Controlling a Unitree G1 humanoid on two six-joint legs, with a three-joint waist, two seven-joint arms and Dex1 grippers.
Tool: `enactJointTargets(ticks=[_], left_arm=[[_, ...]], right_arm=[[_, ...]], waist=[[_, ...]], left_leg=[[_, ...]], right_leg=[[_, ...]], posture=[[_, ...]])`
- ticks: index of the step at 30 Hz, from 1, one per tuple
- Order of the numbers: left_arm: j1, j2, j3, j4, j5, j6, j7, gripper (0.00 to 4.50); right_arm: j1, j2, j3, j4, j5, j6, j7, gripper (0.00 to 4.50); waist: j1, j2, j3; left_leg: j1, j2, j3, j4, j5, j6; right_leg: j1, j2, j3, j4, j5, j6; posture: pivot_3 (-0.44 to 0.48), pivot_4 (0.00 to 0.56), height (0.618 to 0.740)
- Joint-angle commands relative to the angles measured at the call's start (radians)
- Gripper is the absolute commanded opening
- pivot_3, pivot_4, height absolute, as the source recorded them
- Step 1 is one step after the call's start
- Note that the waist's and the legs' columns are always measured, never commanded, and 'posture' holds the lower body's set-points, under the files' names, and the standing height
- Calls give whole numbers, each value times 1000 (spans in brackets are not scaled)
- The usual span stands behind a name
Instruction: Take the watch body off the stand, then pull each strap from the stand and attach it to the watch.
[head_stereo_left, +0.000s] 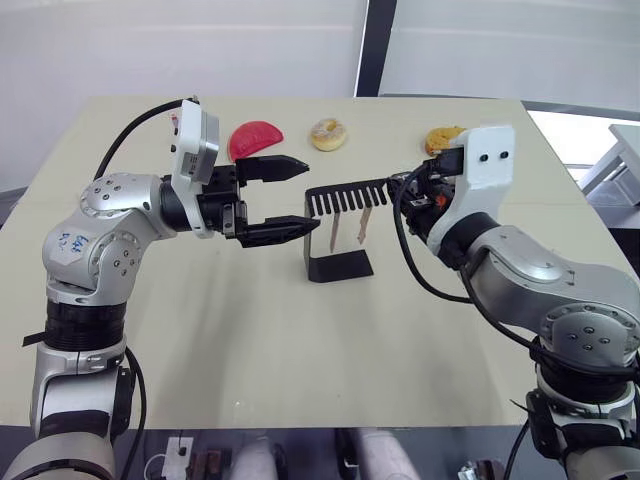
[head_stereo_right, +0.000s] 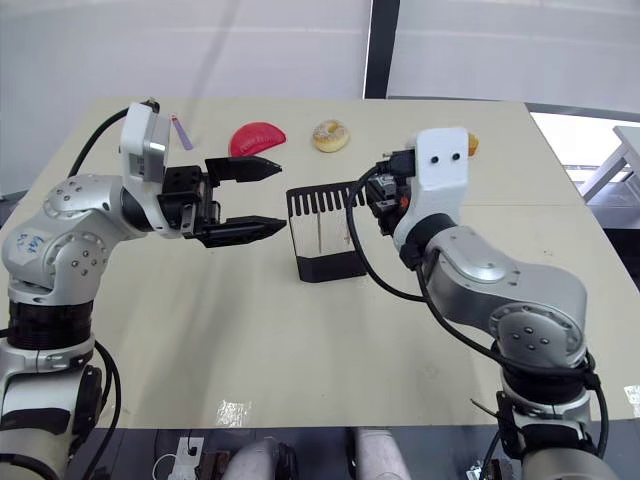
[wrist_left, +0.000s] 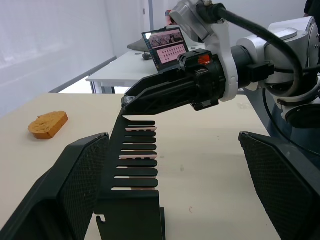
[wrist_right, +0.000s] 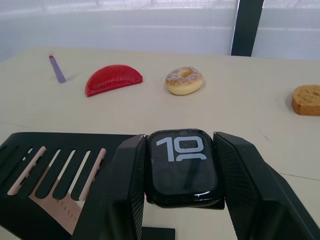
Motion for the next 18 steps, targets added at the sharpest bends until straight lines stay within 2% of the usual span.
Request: enactJointTargets(ticks=[1,4,7,11,14,18], left_arm=[[0,6,32,-35,-33,5,-11,4500],[15,21,30,-59,-52,18,-36,4500],[41,44,28,-87,-73,39,-68,4500],[116,84,9,-140,-87,52,-133,4500],[188,97,-22,-173,-51,8,-169,4500],[260,94,-64,-197,15,-64,-180,4500]], right_arm=[[-2,-91,-112,-61,65,-10,65,1598],[80,-201,-234,-81,170,-35,142,1598],[230,-304,-383,-115,287,-65,287,1598],[545,-358,-556,-174,314,-68,513,1598],[782,-321,-567,-208,123,-115,658,1598],[949,-281,-424,-206,-221,-269,794,1598]], waist=[[1,0,0],[5,0,0],[8,0,0],[12,0,0],[13,-1,0],[11,-1,0]], left_leg=[[-1,0,0,0,0,0],[-2,0,-1,0,0,1],[-3,0,-2,-2,0,1],[-2,0,-2,-5,0,1],[1,-1,-1,-9,1,1],[3,-2,0,-10,2,2]], right_leg=[[0,0,0,0,0,0],[0,0,-1,-2,0,0],[0,0,-2,-4,0,1],[0,0,-1,-6,0,1],[3,0,0,-8,0,2],[4,0,2,-9,2,4]], posture=[[0,150,737],[0,150,737],[0,150,737],[0,150,737],[0,150,737],[0,150,737]])
